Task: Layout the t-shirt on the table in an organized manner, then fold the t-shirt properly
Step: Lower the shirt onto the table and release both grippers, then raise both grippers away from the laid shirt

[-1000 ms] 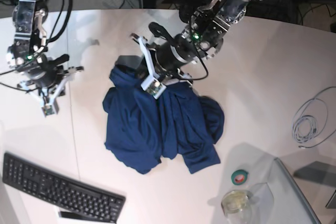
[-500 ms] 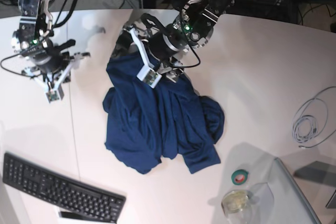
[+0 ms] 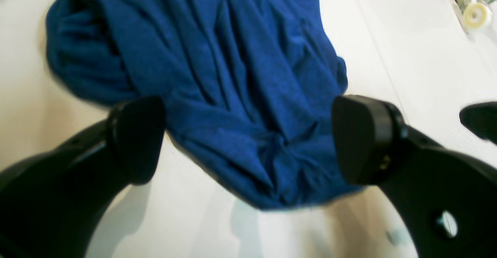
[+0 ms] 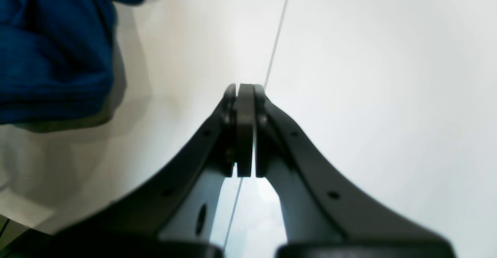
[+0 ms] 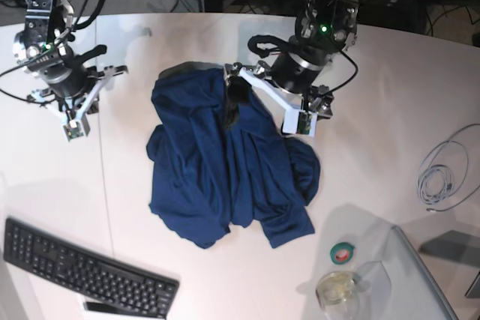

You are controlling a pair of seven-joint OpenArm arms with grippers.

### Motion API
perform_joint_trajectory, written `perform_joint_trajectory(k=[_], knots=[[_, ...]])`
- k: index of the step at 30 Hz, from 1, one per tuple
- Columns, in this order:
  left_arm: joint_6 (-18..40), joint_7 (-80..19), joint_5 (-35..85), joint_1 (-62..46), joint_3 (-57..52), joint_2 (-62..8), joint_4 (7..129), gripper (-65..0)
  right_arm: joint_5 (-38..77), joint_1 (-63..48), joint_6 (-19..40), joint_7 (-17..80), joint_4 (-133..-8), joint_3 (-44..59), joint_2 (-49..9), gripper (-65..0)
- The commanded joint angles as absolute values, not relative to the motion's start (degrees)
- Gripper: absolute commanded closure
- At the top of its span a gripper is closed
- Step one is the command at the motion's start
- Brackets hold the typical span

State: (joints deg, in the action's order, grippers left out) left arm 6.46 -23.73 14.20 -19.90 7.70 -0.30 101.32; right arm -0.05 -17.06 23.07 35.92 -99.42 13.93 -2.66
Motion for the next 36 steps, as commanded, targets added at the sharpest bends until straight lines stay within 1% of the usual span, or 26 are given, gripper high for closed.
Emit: perform_joint_trajectory(k=[1,3,7,9,11,13,16,19,21,24,26,28,30,31,34,36], knots=[[7.2,-22.5,14.4,-20.5,7.7,0.0,102.6,-65.0,0.0,-17.1,23.3,34.9,-100.6,14.0,-3.1,-0.9],[7.2,-22.5,14.4,-21.8,6.8,-0.1,102.7,-65.0,0.0,-17.1,24.5,34.9,-100.6,13.9,-3.1,-0.9],[7.2,-22.5,14.3,-24.1,3.2,-0.1,102.7,-65.0,0.0,-17.1,30.7,34.9,-100.3,13.9,-2.6,-0.9],[7.2,-22.5,14.3,-24.9,1.1,-0.7,102.7,-65.0,0.0,-16.7,32.7,34.9,-100.0,11.8,-2.6,-0.9],[7.2,-22.5,14.3,-26.0,-0.9,-1.7,102.7,-65.0,-0.2,-15.0,32.8,34.9,-99.6,8.6,-3.1,-0.9],[7.2,-22.5,14.3,-27.0,-2.2,-2.9,102.7,-65.0,-0.2,-12.5,32.8,35.0,-98.2,7.8,-3.1,-0.9],[7.2,-22.4,14.3,-28.4,-2.5,-5.1,102.7,-65.0,-0.3,-4.4,32.8,39.6,-93.1,8.0,-3.4,-0.9],[7.2,-22.2,14.3,-28.8,-2.5,-7.5,102.8,-65.0,-0.2,4.8,32.9,45.6,-87.1,10.6,-7.4,-0.8],[7.2,-22.3,14.3,-28.8,-2.5,-9.6,102.8,-65.0,-0.2,10.4,32.9,46.0,-81.0,12.3,-9.6,-0.8],[7.2,-22.5,14.3,-29.1,-2.5,-12.7,102.7,-65.0,-0.2,18.2,32.9,45.0,-68.5,14.0,-15.9,-0.8],[7.2,-22.5,14.3,-29.1,-2.5,-14.5,102.6,-65.0,-0.1,20.7,32.9,42.9,-60.6,14.9,-20.1,-0.6],[7.2,-22.5,14.3,-29.1,-2.5,-15.3,102.5,-65.0,0.0,19.0,33.1,42.5,-58.0,15.7,-22.7,-0.3],[7.2,-22.5,14.3,-28.4,-2.5,-15.5,102.4,-65.0,0.1,13.1,33.2,42.5,-60.4,16.8,-22.7,-0.2],[7.2,-22.5,14.3,-27.8,-2.3,-15.5,102.3,-65.0,0.1,9.5,33.2,42.5,-63.6,16.9,-21.6,-0.2],[7.2,-22.5,14.3,-26.3,-2.0,-15.3,102.3,-65.0,-0.2,0.0,33.2,43.7,-76.4,16.7,-13.5,-0.2],[7.2,-22.5,14.3,-24.7,-1.9,-15.3,102.3,-65.0,-0.3,-3.2,33.2,46.5,-85.8,13.7,-7.9,-0.3]])
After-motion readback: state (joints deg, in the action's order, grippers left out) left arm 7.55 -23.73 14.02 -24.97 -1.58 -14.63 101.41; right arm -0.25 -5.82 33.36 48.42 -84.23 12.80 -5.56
